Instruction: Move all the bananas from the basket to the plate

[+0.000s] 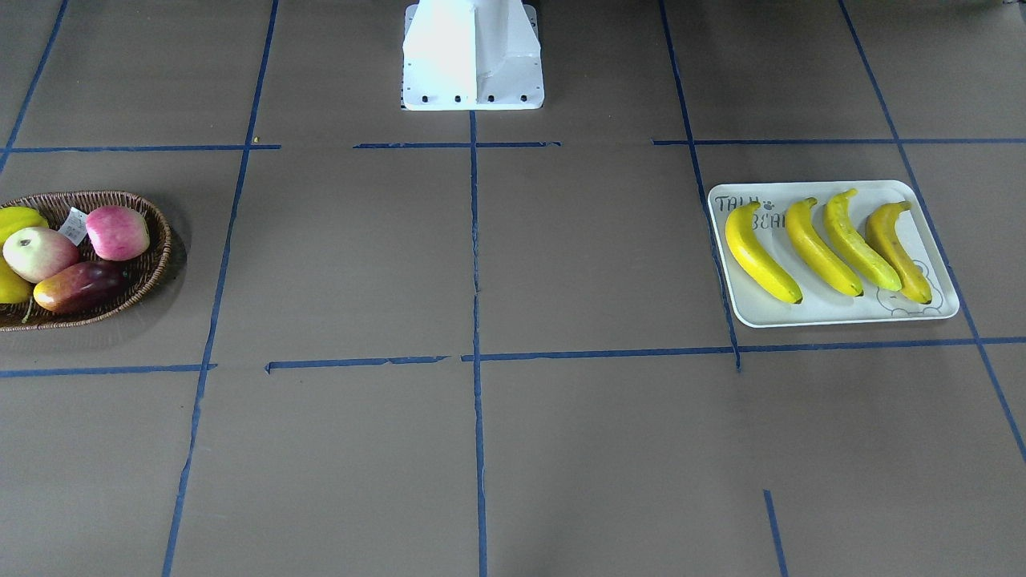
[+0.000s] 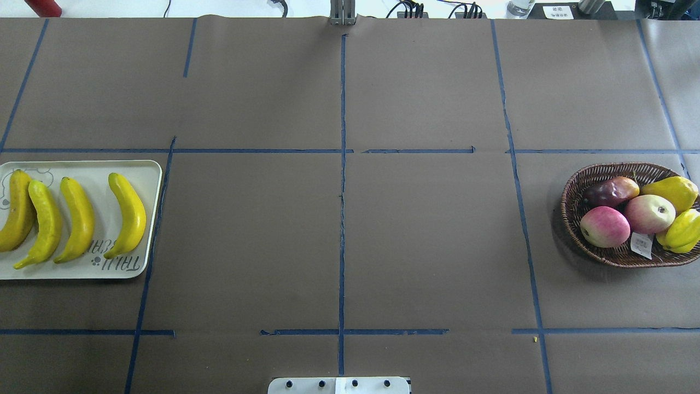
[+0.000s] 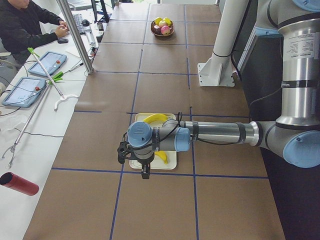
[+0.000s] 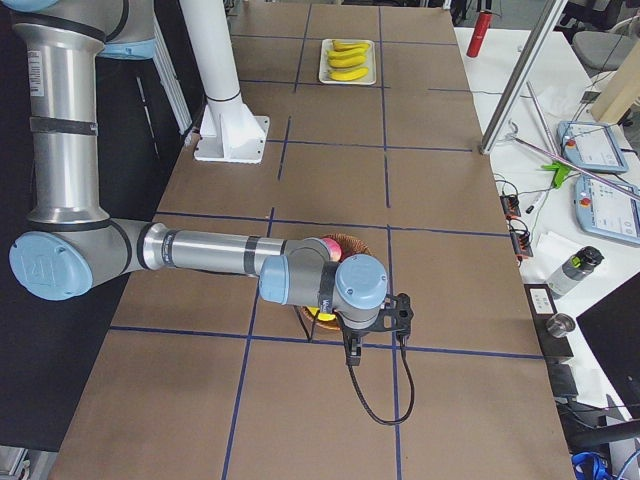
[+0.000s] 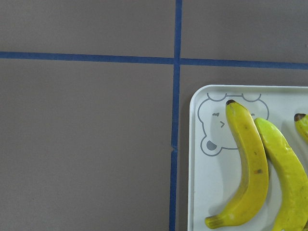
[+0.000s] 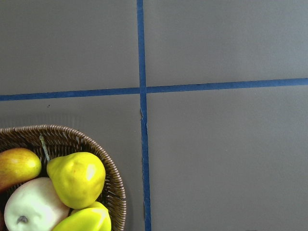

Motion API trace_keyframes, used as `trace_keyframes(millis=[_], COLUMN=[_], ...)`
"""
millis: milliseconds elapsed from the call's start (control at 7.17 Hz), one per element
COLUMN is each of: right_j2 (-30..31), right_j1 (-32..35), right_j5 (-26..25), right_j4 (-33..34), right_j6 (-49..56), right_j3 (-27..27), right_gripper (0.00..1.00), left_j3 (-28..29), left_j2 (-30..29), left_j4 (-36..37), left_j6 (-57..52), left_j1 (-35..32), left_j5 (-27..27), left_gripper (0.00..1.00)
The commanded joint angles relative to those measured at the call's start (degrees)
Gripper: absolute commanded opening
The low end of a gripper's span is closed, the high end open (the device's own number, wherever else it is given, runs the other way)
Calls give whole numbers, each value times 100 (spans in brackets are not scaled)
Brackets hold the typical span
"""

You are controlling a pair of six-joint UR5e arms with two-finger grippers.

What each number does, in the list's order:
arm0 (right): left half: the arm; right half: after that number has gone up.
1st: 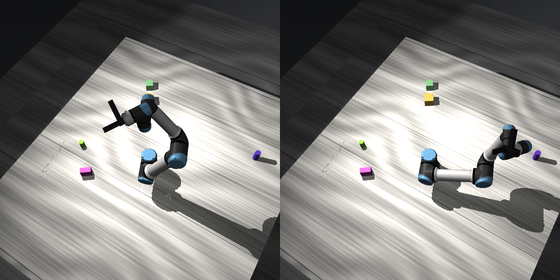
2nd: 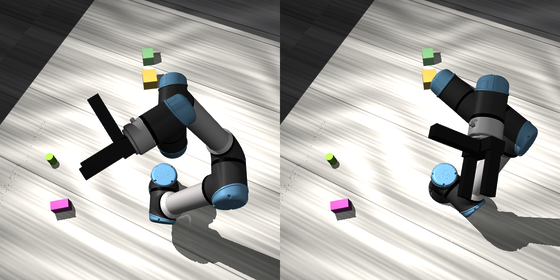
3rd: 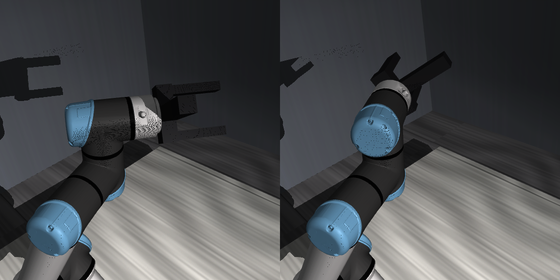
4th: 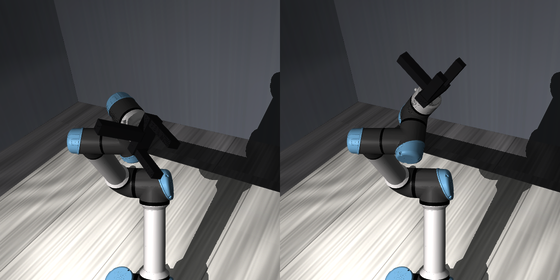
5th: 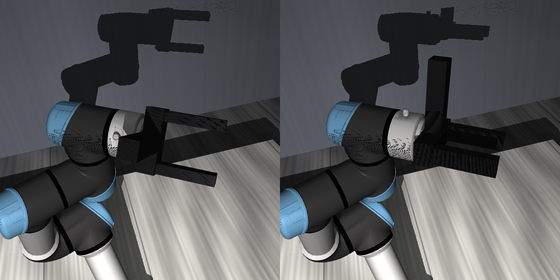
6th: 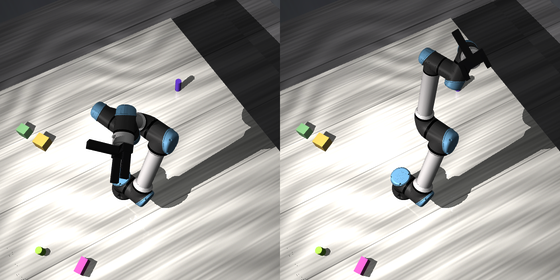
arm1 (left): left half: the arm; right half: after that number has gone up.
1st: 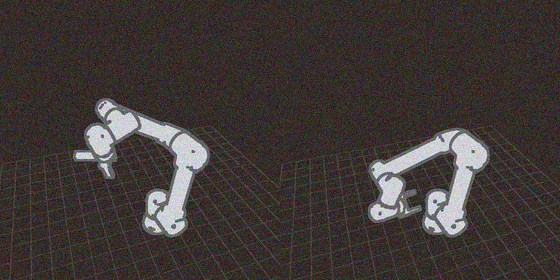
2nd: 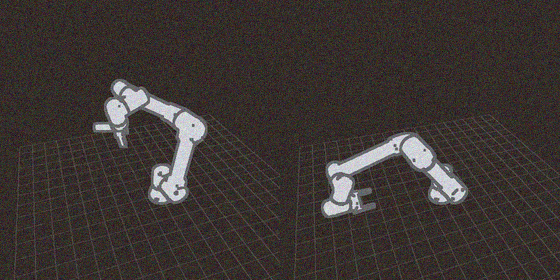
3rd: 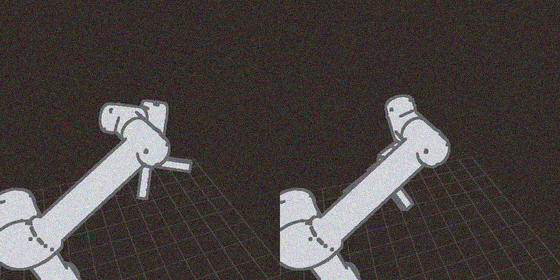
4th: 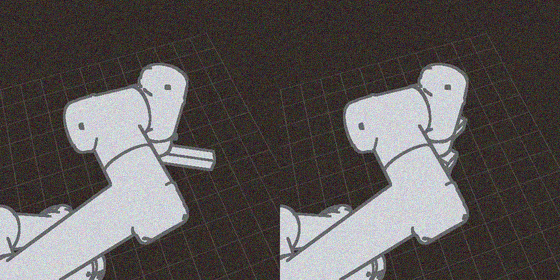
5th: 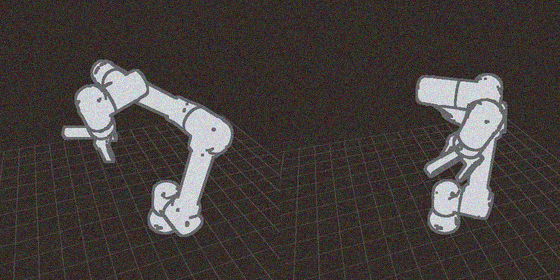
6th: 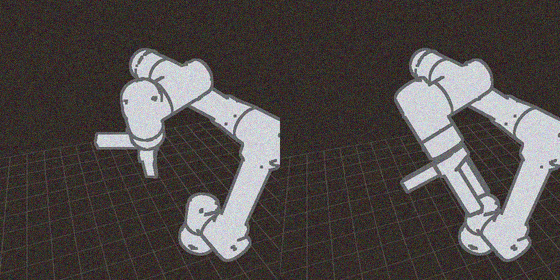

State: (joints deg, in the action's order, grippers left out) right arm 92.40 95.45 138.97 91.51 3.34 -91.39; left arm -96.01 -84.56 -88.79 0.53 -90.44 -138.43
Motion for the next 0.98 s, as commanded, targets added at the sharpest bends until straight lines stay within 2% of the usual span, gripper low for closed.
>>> trace_keyframes(millis=[0, 836], right_j2=[14, -38], right_j1=[0, 0], right_j5=[-1, 7], right_j4=[-1, 8], right_j6=[26, 9], right_j3=[-28, -28], right_gripper=[100, 100], left_j3=[3, 3], left_j2=[1, 1], left_j4=[2, -7], left_j6=[0, 0], left_j1=[0, 0], left_j5=[0, 0], left_gripper=[100, 100])
